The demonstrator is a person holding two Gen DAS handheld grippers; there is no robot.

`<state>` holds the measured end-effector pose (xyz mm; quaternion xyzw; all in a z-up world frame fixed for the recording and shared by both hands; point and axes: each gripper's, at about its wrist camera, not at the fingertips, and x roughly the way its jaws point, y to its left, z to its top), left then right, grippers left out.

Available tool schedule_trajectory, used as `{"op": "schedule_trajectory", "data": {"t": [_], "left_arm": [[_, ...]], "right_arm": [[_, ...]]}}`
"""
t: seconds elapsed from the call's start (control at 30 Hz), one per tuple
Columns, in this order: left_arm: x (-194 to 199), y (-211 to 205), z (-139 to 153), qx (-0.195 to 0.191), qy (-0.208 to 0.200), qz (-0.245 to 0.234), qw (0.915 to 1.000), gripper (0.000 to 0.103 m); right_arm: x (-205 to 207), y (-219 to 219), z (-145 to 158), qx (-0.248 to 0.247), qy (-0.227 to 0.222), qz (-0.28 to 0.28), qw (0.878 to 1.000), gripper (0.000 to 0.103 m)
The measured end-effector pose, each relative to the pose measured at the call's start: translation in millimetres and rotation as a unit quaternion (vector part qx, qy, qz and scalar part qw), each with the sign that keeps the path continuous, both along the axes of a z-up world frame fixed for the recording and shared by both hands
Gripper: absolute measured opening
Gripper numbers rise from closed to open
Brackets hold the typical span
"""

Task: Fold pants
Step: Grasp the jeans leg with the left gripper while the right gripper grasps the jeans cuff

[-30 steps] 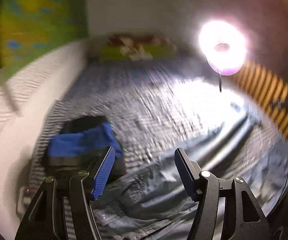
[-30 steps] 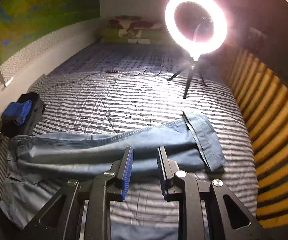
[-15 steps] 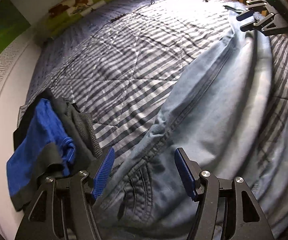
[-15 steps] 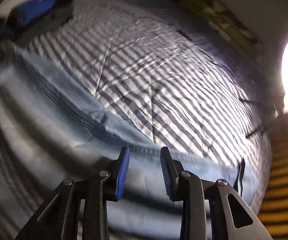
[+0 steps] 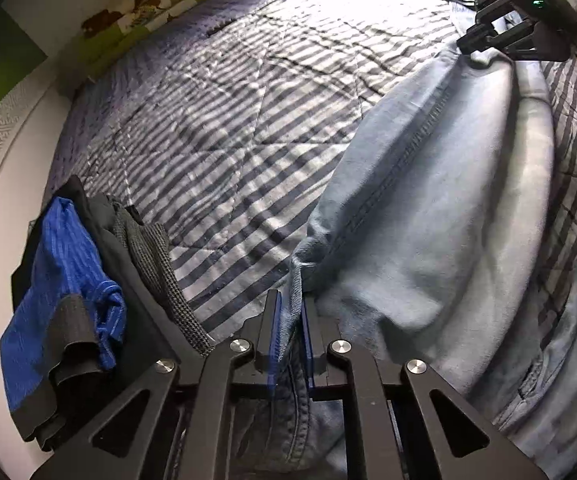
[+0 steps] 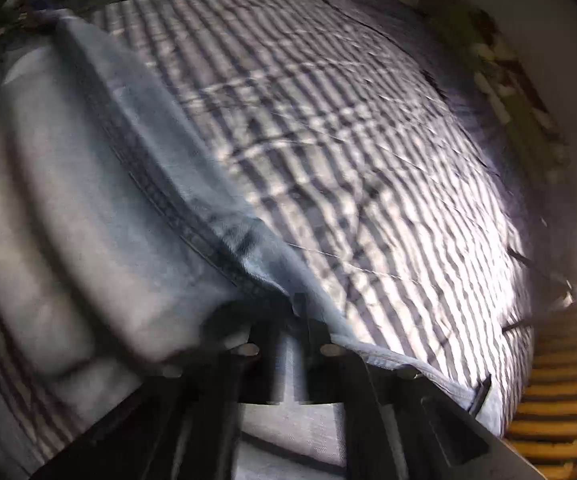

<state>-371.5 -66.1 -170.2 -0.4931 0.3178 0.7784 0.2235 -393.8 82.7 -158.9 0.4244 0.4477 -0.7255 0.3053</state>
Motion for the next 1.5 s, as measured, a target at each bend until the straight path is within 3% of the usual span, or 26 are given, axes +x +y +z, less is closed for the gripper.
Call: {"op": "schedule_trajectory", "data": {"t": [0.1,0.23,0.33,0.43,0.53,0.67,0.73,0.8,0.87,0.97,1.03,1.07,1.13,1.23,1.33,1.5], "left_arm": [[7,-3,16,0.013,0.012,0.001,0.9998,0.008],[6,-12,41,0.033,0.032,0.019,0.9988,0.007],[-9,-14,47,0.039,0.046,0.046,0.9971,0.007],[-22,-6,34,0.008,0.057,0.06,0.9965,0.007],[-30,2,11,-0.036,0.069,0.066,0.9948,0.007],[-45,5,-19,-0.072,0.064,0.086,0.9916,0.011],[-49,3,-27,-0.075,0.053,0.091,0.9917,0.016],[-48,0,-22,-0.064,0.055,0.1,0.9914,0.03],[-44,-5,-6,-0.04,0.066,0.114,0.9905,0.035],[-22,-3,26,0.014,0.071,0.104,0.992,0.035],[-2,13,40,0.041,0.064,0.072,0.9945,0.039],[10,23,44,0.049,0.061,0.055,0.9954,0.045],[35,49,44,0.071,0.038,0.018,0.9966,0.048],[58,83,32,0.088,-0.001,-0.013,0.996,0.048],[78,119,14,0.086,-0.027,-0.038,0.9952,0.048],[93,150,-20,0.061,-0.062,-0.044,0.9953,0.049]], "right_arm": [[6,6,20,-0.028,0.037,-0.013,0.999,0.001],[0,18,73,-0.094,0.071,-0.036,0.992,0.001],[-22,2,85,-0.097,0.111,-0.051,0.988,0.001],[-52,-24,70,-0.082,0.144,-0.073,0.983,0.001],[-75,-51,35,-0.048,0.163,-0.079,0.982,0.001],[-99,-75,-15,0.001,0.154,-0.1,0.983,0.001],[-104,-71,-21,0.005,0.132,-0.106,0.986,0.008],[-107,-54,-3,-0.034,0.11,-0.127,0.985,0.029],[-104,-23,27,-0.088,0.097,-0.154,0.979,0.044],[-93,52,72,-0.174,0.083,-0.227,0.955,0.045],[-86,115,89,-0.207,0.081,-0.303,0.926,0.046],[-80,153,94,-0.231,0.073,-0.343,0.908,0.047],[-72,223,94,-0.252,0.07,-0.413,0.872,0.047],[-52,299,82,-0.224,0.093,-0.47,0.848,0.047],[-41,332,67,-0.213,0.076,-0.48,0.848,0.047],[-59,305,28,-0.171,0.044,-0.437,0.882,0.058]]}}
